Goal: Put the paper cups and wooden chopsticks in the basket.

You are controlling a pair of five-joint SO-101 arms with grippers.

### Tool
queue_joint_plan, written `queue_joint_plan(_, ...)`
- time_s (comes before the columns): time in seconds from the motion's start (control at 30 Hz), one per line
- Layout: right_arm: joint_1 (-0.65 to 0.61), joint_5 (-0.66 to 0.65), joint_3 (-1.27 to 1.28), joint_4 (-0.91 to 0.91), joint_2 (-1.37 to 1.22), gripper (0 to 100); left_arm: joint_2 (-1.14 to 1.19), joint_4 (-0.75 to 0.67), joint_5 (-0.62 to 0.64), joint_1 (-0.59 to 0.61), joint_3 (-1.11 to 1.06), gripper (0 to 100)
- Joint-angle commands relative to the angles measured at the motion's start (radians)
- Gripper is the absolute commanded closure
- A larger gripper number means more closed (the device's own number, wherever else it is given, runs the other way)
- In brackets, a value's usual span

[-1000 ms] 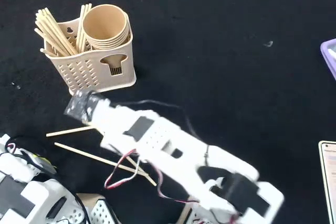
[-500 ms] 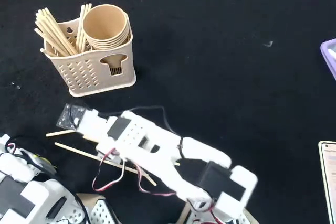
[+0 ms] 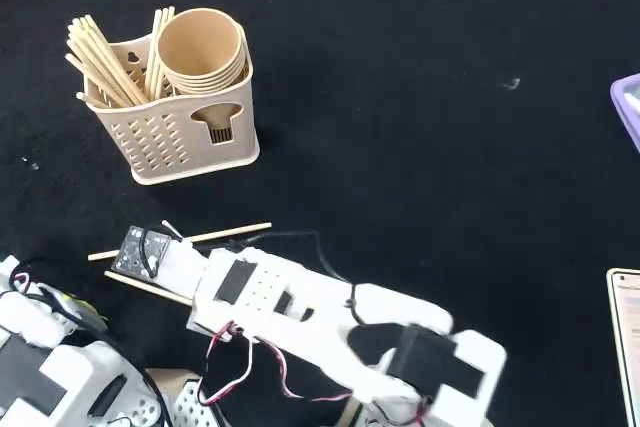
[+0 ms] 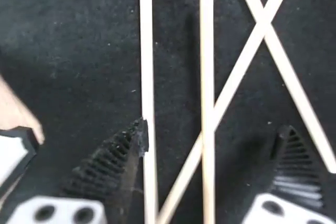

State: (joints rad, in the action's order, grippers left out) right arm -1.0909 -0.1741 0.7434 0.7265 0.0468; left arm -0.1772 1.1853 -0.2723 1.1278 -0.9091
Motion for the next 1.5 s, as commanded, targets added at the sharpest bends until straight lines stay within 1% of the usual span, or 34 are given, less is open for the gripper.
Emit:
queue_joint_plan(0.0, 0.028, 0.006, -0.077, -0.003, -0.087, 65.6, 0.009, -0.04, 0.012, -0.016, -0.008, 78)
queue_joint_plan(0.13, 0.071, 0.0, -0.186, 0.089, -0.162, 81.8, 0.009, -0.04, 0.012, -0.016, -0.008, 78)
queue_joint_plan(0.23, 0.091, 0.0, -0.205, 0.11, -0.177, 96.5, 0.009, -0.04, 0.012, -0.016, -0.008, 78)
queue_joint_plan(0.27, 0.091, 0.0, -0.206, 0.115, -0.176, 99.4, 0.009, -0.04, 0.012, -0.016, -0.008, 78)
queue_joint_plan(0.3, 0.092, 0.0, -0.206, 0.118, -0.176, 97.9, 0.009, -0.04, 0.012, -0.016, -0.008, 78)
queue_joint_plan(0.57, 0.089, -0.014, -0.154, 0.135, -0.005, 98.8, 0.009, -0.04, 0.012, -0.016, -0.008, 78)
queue_joint_plan(0.73, 0.115, -0.163, -0.156, 0.13, 0.018, 98.8, 0.009, -0.04, 0.012, -0.016, -0.008, 78)
queue_joint_plan(0.9, 0.172, -0.256, -0.271, 0.14, -0.054, 98.8, 0.009, -0.04, 0.014, -0.016, -0.008, 78)
queue_joint_plan(1.0, 0.178, -0.321, -0.317, 0.149, -0.108, 98.8, 0.009, -0.04, 0.014, -0.016, -0.008, 78)
queue_joint_plan(1.1, 0.173, -0.338, -0.326, 0.172, -0.159, 98.4, 0.009, -0.04, 0.014, -0.016, -0.008, 78)
queue_joint_plan(1.13, 0.173, -0.336, -0.326, 0.173, -0.173, 97.0, 0.009, -0.04, 0.014, -0.016, -0.008, 78)
queue_joint_plan(1.3, 0.203, -0.342, -0.328, 0.153, -0.193, 81.2, 0.009, -0.04, 0.014, -0.016, -0.008, 78)
queue_joint_plan(1.47, 0.207, -0.342, -0.326, 0.11, -0.2, 79.7, 0.009, -0.04, 0.014, -0.016, -0.008, 78)
